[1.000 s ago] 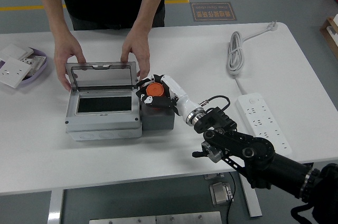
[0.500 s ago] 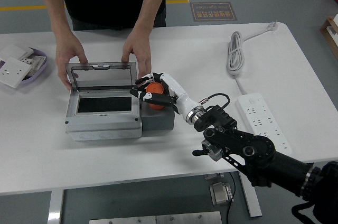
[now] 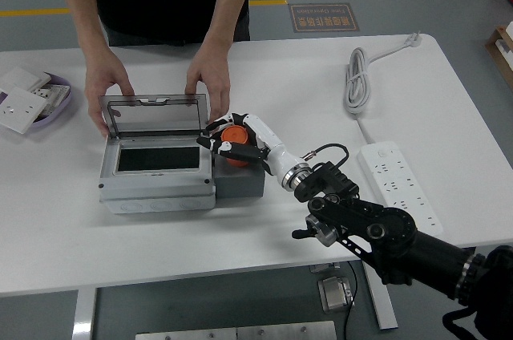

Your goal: Pick up the cylinder from the cube,place it in the box,flap close box

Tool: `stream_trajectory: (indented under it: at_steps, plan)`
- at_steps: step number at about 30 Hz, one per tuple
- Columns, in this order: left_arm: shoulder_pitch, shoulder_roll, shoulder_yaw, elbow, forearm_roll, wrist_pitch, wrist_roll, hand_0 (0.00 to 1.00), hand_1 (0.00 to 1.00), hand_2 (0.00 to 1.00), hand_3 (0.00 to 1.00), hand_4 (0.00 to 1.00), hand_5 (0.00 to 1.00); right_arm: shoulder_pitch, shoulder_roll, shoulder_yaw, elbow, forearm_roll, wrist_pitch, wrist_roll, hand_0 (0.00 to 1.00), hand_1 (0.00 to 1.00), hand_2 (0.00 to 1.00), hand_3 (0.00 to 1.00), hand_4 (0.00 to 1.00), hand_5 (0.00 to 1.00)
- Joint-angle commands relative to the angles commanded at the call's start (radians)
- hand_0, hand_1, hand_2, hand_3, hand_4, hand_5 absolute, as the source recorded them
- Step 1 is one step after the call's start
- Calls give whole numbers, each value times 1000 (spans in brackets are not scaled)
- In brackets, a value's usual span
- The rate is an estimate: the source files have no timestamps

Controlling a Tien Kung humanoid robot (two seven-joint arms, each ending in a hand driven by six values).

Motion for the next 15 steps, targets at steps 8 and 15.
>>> stream_trajectory:
  at_steps: [8,15]
  plan:
    - [1,0,3,1,-5,2,-2,629,647,625,668,722,253,3,-1,-2,-1,-5,-2,-3,621,554,516,546,509,74]
    - [1,0,3,1,-6,2,-3,629,647,625,668,722,253,3,0,-5,-2,2,-1,-1,619,555,520,554,538,61]
